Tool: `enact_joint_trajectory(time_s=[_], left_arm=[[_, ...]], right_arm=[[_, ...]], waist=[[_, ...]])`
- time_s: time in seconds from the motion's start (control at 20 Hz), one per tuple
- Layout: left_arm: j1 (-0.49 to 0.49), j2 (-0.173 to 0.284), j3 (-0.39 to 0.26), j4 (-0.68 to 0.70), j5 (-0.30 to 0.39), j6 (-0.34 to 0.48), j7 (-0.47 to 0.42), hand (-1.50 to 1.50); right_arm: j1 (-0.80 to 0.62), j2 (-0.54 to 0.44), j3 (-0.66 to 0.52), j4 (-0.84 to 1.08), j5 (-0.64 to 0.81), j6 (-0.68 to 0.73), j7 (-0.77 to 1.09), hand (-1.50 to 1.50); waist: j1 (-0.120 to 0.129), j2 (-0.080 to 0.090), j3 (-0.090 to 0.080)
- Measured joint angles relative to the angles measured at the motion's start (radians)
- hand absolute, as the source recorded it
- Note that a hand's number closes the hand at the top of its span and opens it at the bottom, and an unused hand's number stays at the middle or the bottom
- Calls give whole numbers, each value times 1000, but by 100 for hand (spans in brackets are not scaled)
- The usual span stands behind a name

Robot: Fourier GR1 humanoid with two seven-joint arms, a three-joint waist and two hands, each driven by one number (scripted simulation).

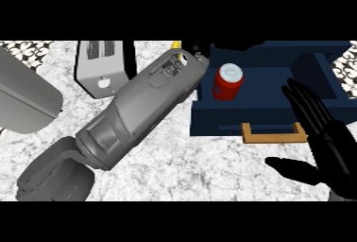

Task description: Pick up the can, place it into the drawer and close the drawer

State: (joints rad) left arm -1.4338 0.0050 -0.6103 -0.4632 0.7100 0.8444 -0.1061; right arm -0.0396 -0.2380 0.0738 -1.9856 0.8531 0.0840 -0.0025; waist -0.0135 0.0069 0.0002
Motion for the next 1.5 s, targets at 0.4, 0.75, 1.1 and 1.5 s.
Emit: enact_joint_trajectory(time_s=[0.4,0.75,1.1,1.5], left_arm=[[29,80,2,-84,-43,-21,77,-150],[77,195,-21,-244,-89,-25,205,-150],[162,299,-29,-393,-120,-35,274,-150],[229,380,-35,-531,-144,-39,351,-150]], right_arm=[[-79,57,32,302,179,-191,-33,-150],[-204,82,-21,549,230,-348,-85,-150],[-349,74,-74,775,276,-452,-121,-150],[-526,78,-141,1045,356,-617,-99,-150]], waist=[[31,-8,0],[49,-22,-11],[61,-26,-18],[70,-22,-17]])
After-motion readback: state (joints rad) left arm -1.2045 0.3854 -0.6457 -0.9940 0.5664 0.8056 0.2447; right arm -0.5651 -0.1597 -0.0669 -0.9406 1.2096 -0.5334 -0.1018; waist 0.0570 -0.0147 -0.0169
